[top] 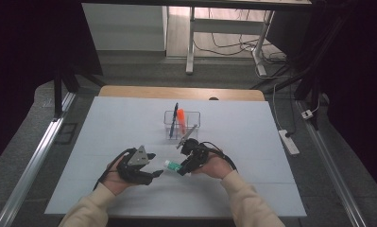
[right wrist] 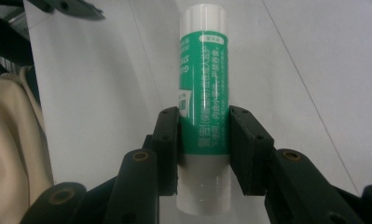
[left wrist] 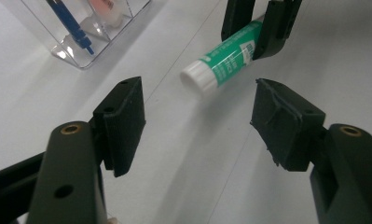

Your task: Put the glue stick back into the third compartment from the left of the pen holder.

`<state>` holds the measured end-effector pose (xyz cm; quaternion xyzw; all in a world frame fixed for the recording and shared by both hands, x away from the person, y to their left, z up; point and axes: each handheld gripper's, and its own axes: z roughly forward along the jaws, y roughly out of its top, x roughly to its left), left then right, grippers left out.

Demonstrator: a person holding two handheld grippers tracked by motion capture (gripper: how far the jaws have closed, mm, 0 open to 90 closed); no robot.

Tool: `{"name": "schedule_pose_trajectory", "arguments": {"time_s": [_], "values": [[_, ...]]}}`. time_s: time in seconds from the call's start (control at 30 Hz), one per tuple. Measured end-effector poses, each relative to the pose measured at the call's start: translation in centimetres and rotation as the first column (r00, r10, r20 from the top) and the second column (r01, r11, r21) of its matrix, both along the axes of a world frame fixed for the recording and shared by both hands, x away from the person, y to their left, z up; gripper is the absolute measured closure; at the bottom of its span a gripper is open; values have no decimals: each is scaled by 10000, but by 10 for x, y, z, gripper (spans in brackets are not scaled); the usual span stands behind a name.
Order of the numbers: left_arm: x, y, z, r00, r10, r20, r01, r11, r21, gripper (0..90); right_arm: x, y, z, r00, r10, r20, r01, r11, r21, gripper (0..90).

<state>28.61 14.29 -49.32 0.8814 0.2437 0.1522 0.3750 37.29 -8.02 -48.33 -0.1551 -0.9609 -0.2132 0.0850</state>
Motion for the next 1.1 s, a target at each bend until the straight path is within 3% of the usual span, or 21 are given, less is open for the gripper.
{"name": "schedule_pose_trajectory", "arguments": {"time_s": [0.37, 0.5, 0.6, 0.73, 0.87, 1.1], "values": [[5, -4, -5, 9999, -106, -31, 108, 9983, 573, 329, 6, 25, 9, 9980, 560, -279, -567, 9981, -235, 649], [6, -11, -9, 9996, -271, 97, 259, 9944, 1021, 332, 5, 31, 7, 9969, 730, -305, -737, 9970, -251, 649], [6, -19, -11, 9982, -511, 299, 458, 9865, 1571, 351, 5, 34, 6, 9953, 888, -397, -899, 9956, -274, 649], [3, -27, -15, 9944, -804, 680, 617, 9681, 2428, 448, 4, 36, 7, 9940, 953, -542, -967, 9950, -241, 649], [2, -29, -19, 9917, -1016, 783, 739, 9515, 2986, 550, 5, 33, 9, 9947, 842, -593, -849, 9963, -97, 649], [1, -29, -19, 9884, -1365, 659, 1111, 9484, 2969, 623, 7, 28, 14, 9965, 654, -515, -630, 9969, 468, 633]]}}
